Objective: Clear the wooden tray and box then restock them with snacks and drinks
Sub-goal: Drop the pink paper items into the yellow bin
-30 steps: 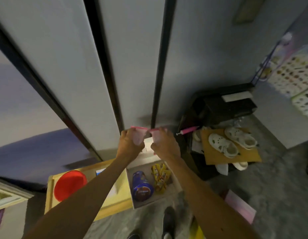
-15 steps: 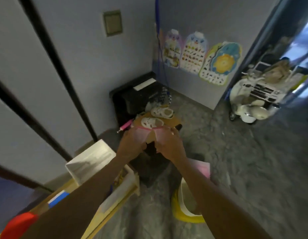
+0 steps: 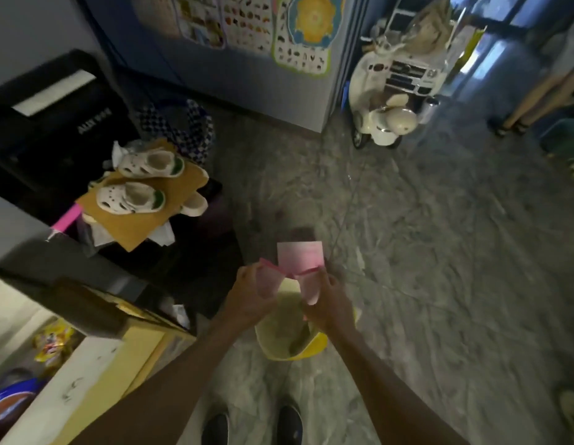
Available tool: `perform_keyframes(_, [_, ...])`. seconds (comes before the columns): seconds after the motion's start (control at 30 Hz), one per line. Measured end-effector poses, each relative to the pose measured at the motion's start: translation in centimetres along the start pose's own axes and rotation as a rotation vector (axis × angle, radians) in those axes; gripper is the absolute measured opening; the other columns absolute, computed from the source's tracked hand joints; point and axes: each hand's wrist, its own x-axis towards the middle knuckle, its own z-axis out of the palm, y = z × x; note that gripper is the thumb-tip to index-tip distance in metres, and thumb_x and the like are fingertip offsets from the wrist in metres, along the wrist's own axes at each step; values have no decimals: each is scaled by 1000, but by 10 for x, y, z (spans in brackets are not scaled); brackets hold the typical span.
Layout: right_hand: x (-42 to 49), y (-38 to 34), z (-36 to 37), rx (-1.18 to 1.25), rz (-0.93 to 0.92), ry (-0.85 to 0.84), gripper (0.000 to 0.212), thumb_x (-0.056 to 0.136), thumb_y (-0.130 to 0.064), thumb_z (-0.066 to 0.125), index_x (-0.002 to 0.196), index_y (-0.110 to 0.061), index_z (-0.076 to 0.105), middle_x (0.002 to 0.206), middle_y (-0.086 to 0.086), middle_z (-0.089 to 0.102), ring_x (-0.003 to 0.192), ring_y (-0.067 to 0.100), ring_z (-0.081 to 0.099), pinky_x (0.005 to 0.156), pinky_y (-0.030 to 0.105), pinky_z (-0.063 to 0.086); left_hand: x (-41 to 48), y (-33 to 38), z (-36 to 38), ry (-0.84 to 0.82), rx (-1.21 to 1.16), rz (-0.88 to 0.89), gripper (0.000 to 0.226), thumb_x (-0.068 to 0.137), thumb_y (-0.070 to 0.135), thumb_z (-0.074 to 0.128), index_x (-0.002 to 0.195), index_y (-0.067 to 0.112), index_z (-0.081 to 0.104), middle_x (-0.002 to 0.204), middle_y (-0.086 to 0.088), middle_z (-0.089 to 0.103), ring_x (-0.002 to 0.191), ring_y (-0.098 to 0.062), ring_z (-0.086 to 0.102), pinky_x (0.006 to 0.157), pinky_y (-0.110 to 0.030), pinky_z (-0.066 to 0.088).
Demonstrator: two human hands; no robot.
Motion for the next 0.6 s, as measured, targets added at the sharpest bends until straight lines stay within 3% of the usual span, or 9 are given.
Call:
perform_keyframes(0.13, [11,38,48,3,77,-89,92,86,-52,73,161,-20,32,147,7,55,124,32,62,90,42,52,35,-36,63,-41,63,-51,88,70,70,71,144,29,47,145,3,47,125,-23,59,100,-46,54])
perform_keyframes(0.27, [24,57,83,65,113,-141,92,87,-59,72,161,-21,32,154,6,47,134,28,55,96,41,52,45,-36,90,-64,133,-71,80,77,65,64,140,18,54,142,-3,52,125,-24,56,94,-30,46])
perform_keyframes(0.37, [33,64,102,70,137,-178,98,85,-63,71,164,-24,27,161,5,40,136,28,55,96,43,53,57,-48,108,-87,148,-111,73,73,61,60,133,19,58,133,1,56,114,-21,59,88,-31,43])
perform_keyframes(0.47, [38,71,116,39,138,-197,101,84,-67,68,164,-25,25,162,5,38,135,30,56,94,44,55,67,-66,124,-125,184,-99,49,88,55,52,126,24,58,120,9,54,110,-16,57,86,-30,43])
perform_keyframes(0.53, [37,73,117,14,141,-223,95,80,-67,70,158,-25,33,158,4,43,130,30,59,91,43,55,70,-79,127,-155,221,-72,57,89,58,45,133,25,58,129,4,56,121,-23,60,91,-31,45])
perform_keyframes(0.6, [33,69,111,19,147,-214,84,72,-73,63,143,-32,46,145,0,52,119,30,65,85,42,56,62,-76,119,-126,175,-71,63,90,45,62,148,23,49,147,-1,49,131,-28,55,101,-37,46])
